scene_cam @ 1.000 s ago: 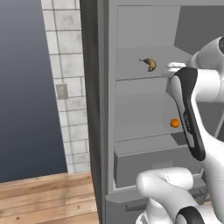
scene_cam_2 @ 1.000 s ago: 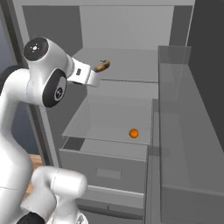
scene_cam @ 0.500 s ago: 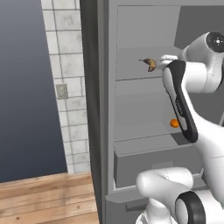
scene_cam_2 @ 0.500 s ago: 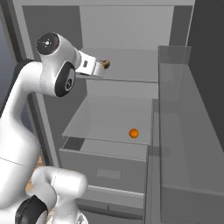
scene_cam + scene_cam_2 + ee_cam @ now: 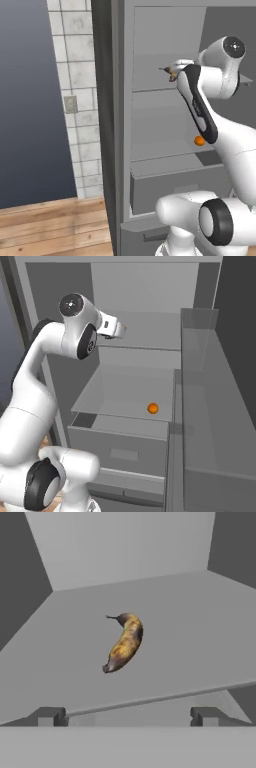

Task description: Retrieve the banana and tangerine from the fridge and place them into the bowl on the dining table.

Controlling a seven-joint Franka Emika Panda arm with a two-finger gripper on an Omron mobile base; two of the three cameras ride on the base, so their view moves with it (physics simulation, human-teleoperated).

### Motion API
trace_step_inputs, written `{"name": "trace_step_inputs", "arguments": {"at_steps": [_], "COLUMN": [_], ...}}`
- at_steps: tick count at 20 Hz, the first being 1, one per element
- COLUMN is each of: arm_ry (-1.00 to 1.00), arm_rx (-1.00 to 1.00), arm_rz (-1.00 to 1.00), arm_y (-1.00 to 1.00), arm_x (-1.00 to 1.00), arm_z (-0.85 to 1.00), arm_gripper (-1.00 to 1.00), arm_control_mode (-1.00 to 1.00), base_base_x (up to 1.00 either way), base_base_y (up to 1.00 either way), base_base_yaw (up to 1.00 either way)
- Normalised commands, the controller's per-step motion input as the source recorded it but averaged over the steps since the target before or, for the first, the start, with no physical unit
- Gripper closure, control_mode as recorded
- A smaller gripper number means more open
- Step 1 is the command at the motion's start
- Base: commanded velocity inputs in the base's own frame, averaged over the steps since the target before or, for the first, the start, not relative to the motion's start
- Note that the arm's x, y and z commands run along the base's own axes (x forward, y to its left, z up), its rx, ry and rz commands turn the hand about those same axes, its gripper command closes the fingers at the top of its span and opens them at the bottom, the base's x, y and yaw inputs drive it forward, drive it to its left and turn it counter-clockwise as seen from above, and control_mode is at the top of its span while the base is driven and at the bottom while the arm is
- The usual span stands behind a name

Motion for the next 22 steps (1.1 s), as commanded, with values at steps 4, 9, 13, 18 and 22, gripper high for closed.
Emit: {"name": "trace_step_inputs", "arguments": {"at_steps": [4, 9, 13, 18, 22], "arm_ry": [0.01, 0.03, 0.06, 0.07, 0.03], "arm_rx": [0.00, 0.00, -0.05, -0.10, -0.07], "arm_rz": [0.04, 0.03, 0.02, 0.01, 0.01], "arm_y": [0.00, 0.00, 0.00, 0.00, 0.00], "arm_x": [0.57, 0.49, 0.32, 0.28, 0.27], "arm_z": [0.00, -0.01, -0.15, -0.27, -0.15], "arm_gripper": [-1.00, -1.00, -1.00, -1.00, -1.00], "arm_control_mode": [-1.00, -1.00, -1.00, -1.00, -1.00], "base_base_x": [0.00, 0.00, 0.00, 0.00, 0.00], "base_base_y": [0.00, 0.00, 0.00, 0.00, 0.00], "base_base_yaw": [0.00, 0.00, 0.00, 0.00, 0.00]}}
